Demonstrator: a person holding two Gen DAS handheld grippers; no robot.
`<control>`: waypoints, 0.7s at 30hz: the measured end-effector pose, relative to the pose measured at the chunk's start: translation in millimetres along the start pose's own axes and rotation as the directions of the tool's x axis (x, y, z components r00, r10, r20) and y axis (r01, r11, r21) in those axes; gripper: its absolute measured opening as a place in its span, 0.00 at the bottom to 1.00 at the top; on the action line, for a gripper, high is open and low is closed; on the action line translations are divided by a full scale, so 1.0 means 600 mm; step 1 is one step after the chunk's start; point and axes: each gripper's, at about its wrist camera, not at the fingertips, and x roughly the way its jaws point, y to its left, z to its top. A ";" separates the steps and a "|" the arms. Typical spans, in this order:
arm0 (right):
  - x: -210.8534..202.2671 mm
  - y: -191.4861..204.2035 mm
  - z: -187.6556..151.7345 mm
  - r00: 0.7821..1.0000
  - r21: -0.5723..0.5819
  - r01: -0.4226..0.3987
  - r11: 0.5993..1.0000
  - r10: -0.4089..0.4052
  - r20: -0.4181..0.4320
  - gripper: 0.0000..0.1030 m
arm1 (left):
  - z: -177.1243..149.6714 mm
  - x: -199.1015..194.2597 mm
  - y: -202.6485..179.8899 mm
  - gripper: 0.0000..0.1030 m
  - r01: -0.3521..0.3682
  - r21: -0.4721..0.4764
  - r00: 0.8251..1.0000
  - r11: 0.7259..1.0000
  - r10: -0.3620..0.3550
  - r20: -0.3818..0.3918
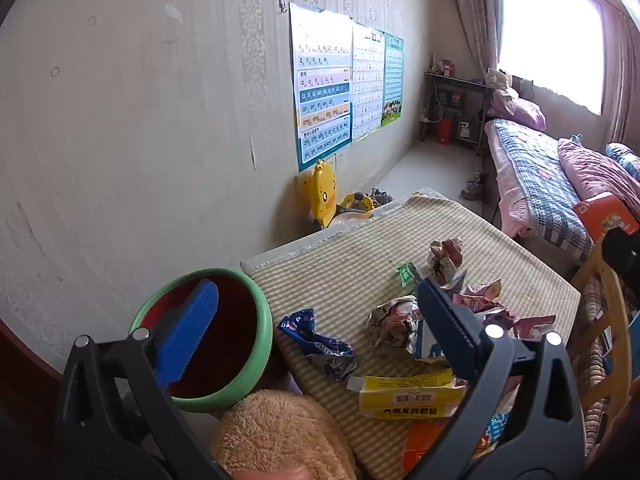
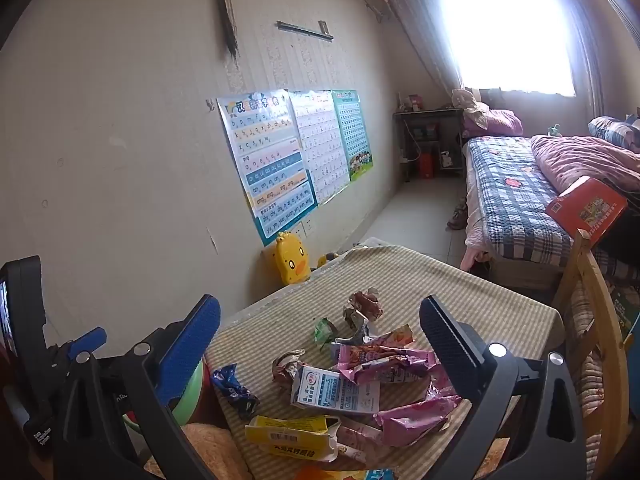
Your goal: Collect trash
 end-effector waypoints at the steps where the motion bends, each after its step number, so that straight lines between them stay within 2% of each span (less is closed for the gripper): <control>1: 0.000 0.000 0.000 1.000 -0.002 0.003 1.000 -0.003 -0.002 0.93 | 0.000 0.000 0.000 0.95 0.000 -0.003 1.000 1.000 0.000 -0.001; 16: -0.007 0.006 0.004 1.000 -0.010 0.011 1.000 -0.011 0.002 0.93 | -0.005 -0.013 -0.018 0.95 0.001 -0.015 1.000 1.000 -0.001 0.001; 21: -0.008 0.004 0.003 1.000 -0.005 0.013 1.000 -0.013 -0.001 0.93 | -0.001 -0.007 0.005 0.95 0.017 -0.017 1.000 1.000 -0.017 0.002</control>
